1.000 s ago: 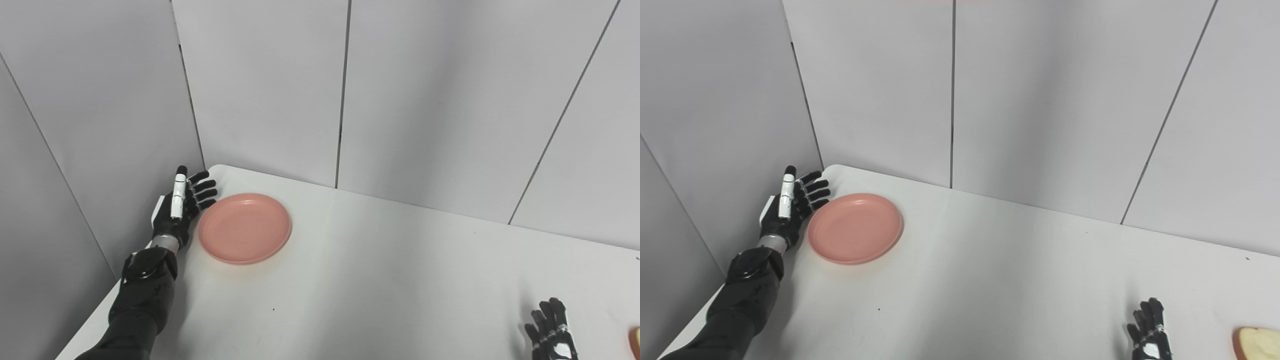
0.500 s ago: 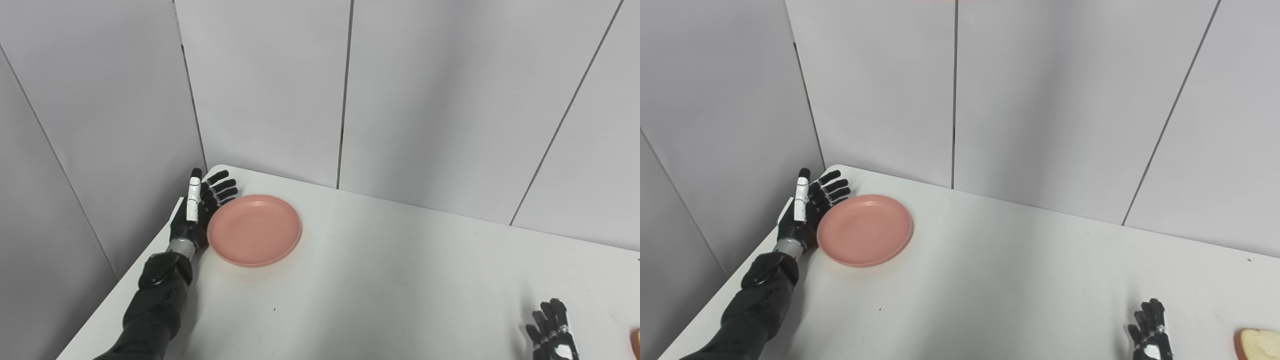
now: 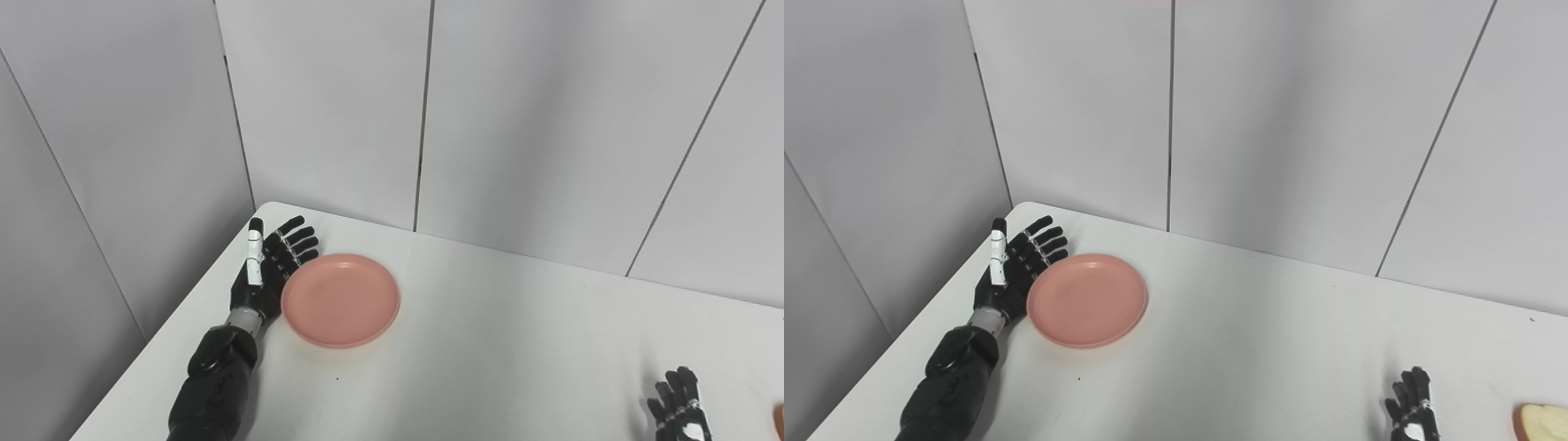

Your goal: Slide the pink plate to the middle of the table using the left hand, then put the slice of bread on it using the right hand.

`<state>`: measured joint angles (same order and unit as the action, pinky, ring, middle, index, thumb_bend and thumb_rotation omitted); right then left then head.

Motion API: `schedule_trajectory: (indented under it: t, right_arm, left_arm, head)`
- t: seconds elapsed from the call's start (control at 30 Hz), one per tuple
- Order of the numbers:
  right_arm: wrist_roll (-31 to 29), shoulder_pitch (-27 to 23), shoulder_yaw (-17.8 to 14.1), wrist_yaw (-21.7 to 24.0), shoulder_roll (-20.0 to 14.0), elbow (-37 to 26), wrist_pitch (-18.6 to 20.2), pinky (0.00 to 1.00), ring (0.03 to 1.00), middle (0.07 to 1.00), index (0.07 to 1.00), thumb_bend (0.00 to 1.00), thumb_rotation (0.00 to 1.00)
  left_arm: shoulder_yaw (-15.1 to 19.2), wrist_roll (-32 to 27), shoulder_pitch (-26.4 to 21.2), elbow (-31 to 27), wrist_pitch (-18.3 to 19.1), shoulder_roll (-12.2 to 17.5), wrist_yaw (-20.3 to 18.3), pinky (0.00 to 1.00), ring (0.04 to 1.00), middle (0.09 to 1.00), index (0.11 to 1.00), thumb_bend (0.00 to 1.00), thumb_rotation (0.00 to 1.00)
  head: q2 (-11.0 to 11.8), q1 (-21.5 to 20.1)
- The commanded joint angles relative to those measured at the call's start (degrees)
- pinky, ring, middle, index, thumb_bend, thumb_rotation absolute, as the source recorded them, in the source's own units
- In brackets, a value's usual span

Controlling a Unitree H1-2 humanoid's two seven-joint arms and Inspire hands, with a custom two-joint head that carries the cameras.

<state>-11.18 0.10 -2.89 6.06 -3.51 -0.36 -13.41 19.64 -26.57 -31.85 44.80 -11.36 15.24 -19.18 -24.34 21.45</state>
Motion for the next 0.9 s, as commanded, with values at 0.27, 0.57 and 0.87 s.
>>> schedule_trajectory:
  t: [0.27, 0.57, 0.87]
  right_arm:
    - [1.2, 1.2, 0.0, -0.7, 0.8, -2.8, -0.3, 1.0, 1.0, 1.0, 1.0, 0.81, 0.92]
    - [1.3, 1.2, -0.3, -1.0, 0.9, -3.8, 0.7, 1.0, 1.0, 1.0, 1.0, 0.79, 0.92]
    - [0.8, 1.5, -0.4, -1.9, 0.9, -6.6, 2.4, 1.0, 1.0, 1.0, 1.0, 0.75, 0.91]
  left_arm:
    - [-3.2, -0.8, 5.1, -9.5, 6.8, -4.8, -0.6, 0.76, 0.757, 0.746, 0.73, 0.87, 0.98]
    - [-5.5, 0.5, 9.0, -18.0, 9.0, -9.1, 2.4, 0.75, 0.742, 0.725, 0.707, 0.86, 1.0]
    - [-10.0, 5.0, 14.0, -27.2, 9.9, -13.2, 6.5, 0.77, 0.764, 0.745, 0.723, 0.86, 1.0]
  head:
    - [-1.2, -0.9]
    - [-2.0, -1.5]
    - [-3.5, -3.0]
